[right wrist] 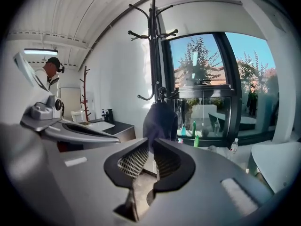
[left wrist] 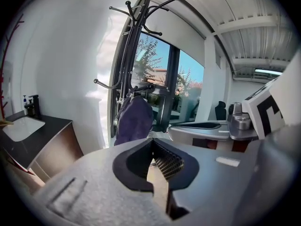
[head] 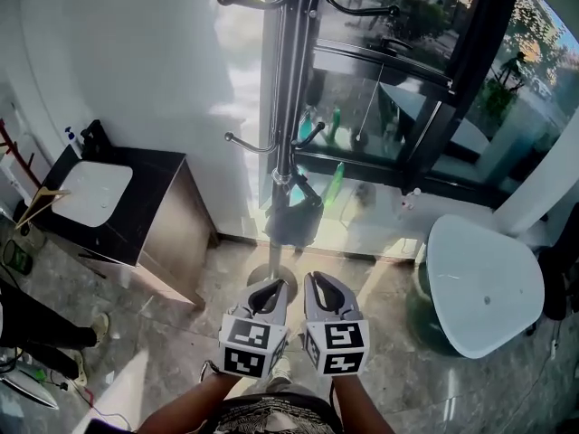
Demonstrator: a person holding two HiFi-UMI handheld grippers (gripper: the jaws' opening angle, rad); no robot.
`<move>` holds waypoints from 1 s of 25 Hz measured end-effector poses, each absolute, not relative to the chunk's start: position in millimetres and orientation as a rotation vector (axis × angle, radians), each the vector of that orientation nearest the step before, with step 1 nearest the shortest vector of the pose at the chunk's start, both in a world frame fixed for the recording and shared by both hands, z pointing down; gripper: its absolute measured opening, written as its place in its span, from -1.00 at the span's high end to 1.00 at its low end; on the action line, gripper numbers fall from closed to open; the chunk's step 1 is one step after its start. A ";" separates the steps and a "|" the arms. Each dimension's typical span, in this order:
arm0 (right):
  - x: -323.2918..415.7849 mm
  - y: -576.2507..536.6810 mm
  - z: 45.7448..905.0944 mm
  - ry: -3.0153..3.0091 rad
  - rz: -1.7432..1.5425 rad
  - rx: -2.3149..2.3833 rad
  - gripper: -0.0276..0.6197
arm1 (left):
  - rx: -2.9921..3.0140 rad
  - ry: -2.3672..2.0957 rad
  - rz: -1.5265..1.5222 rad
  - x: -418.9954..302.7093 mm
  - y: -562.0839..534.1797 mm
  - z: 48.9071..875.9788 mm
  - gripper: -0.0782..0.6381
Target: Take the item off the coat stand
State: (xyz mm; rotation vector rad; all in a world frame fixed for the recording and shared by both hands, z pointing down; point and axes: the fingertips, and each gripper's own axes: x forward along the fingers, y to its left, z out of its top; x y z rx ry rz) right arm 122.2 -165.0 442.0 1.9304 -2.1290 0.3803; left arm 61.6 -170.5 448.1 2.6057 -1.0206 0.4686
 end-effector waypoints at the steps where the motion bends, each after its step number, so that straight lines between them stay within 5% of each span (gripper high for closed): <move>1: 125.3 -170.1 442.9 -2.134 0.380 1.923 0.79 | 2.603 -1.031 0.470 63.6 -174.8 448.5 0.78; 25: 140.2 -269.3 480.6 -2.278 0.386 1.627 0.36 | 2.509 -1.283 0.500 80.8 -244.7 457.4 0.78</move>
